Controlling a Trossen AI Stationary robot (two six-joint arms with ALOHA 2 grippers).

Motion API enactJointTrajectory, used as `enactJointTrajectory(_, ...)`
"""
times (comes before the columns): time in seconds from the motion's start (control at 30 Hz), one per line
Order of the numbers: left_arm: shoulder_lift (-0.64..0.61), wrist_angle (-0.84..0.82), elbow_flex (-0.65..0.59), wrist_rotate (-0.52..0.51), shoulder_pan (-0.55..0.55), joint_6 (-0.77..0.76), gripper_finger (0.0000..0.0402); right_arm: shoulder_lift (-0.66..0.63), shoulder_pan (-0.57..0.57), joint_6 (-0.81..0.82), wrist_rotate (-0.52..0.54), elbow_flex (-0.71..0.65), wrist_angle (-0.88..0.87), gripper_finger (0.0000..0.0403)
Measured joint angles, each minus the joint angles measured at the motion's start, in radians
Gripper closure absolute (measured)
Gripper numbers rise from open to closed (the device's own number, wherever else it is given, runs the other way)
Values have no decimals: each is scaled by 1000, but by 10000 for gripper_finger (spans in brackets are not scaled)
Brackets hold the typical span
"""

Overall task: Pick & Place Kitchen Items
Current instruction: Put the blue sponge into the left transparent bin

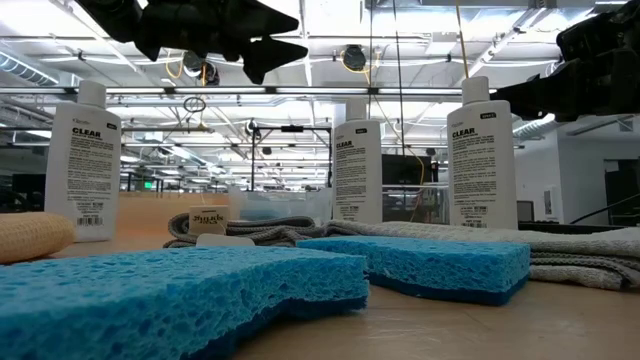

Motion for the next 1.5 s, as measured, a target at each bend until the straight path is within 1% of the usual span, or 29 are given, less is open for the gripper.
enactJointTrajectory(0.4,0,-3,0,0,0,-6,133,0,0,0,0,0,0,222)
enactJointTrajectory(0.57,0,-34,0,0,0,-6,133,0,0,0,0,0,0,222)
enactJointTrajectory(0.83,0,-47,0,84,0,-2,133,0,0,0,0,0,0,222)
enactJointTrajectory(1.1,0,-46,0,84,-9,-9,133,0,0,0,0,0,0,222)
enactJointTrajectory(1.23,0,-55,0,84,-59,-26,133,0,0,0,0,0,0,222)
enactJointTrajectory(1.37,1,-78,11,67,-160,6,133,0,0,0,0,0,0,222)
enactJointTrajectory(1.43,1,-136,51,24,-223,29,133,0,0,0,0,0,0,222)
enactJointTrajectory(1.5,8,-201,101,-57,-290,41,133,0,0,0,0,0,0,222)
